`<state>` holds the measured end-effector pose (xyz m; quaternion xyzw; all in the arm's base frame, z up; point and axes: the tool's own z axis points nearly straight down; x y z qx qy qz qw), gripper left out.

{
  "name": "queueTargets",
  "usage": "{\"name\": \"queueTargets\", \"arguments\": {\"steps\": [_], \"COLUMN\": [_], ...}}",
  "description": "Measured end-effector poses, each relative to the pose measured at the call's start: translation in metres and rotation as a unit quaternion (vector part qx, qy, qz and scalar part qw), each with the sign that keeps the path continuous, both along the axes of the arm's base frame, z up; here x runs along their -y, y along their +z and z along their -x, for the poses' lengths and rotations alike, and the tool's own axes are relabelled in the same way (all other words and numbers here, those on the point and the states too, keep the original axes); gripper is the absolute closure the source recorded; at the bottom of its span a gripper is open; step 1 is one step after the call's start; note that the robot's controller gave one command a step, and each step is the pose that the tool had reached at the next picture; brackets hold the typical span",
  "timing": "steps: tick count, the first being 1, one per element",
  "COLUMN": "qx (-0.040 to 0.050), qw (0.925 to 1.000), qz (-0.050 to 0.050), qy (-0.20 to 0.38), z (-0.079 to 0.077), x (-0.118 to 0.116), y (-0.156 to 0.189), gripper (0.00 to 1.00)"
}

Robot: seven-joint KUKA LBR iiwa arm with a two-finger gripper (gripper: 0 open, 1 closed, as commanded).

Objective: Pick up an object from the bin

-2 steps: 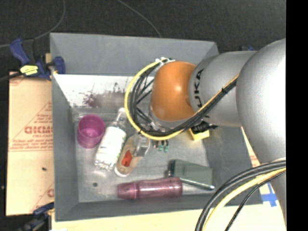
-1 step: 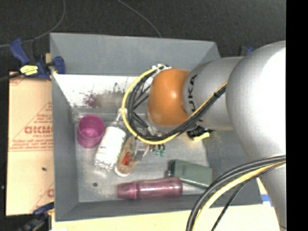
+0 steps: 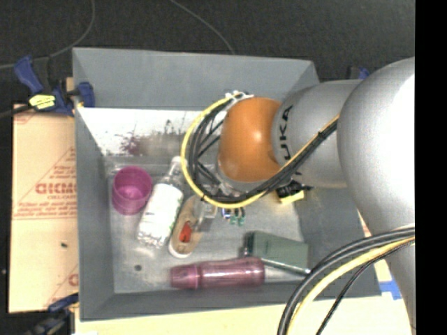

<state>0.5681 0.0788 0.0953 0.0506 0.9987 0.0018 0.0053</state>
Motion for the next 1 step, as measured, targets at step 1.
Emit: {"name": "queueTargets", "arguments": {"steps": [1], "qx": [-0.0001], "qw": [1.0], "qz": [-0.002], "qy": [-0.003], "z": [-0.0093], "x": [-0.0011], "y": [-0.0177], "gripper": [1.0]}}
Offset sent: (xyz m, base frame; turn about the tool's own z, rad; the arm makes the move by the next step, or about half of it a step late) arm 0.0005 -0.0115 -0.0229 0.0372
